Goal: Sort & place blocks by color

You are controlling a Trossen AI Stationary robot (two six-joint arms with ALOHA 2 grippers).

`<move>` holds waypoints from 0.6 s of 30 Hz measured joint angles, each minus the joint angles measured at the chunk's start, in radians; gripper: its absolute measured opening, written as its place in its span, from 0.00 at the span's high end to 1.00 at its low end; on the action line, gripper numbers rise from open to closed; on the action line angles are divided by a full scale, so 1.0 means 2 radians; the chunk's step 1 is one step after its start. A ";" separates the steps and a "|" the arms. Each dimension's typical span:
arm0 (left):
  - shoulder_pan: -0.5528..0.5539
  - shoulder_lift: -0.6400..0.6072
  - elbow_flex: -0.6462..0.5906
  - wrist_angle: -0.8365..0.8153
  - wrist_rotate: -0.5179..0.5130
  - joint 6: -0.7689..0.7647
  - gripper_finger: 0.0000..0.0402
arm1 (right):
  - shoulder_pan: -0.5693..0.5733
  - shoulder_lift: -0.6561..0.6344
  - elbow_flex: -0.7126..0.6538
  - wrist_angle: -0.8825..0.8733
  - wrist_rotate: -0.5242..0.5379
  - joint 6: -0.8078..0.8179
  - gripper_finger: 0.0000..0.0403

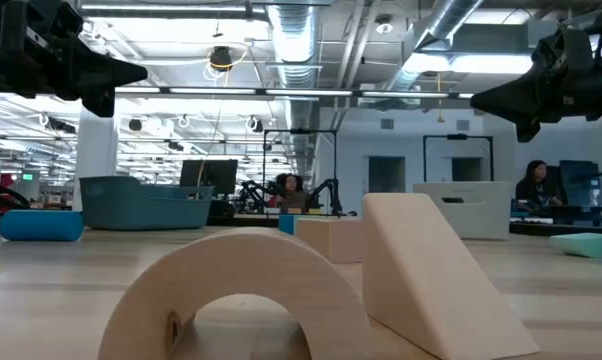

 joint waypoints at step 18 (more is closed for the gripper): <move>0.000 0.004 0.000 0.060 -0.039 0.049 1.00 | 0.000 0.000 0.000 0.076 0.004 0.000 0.88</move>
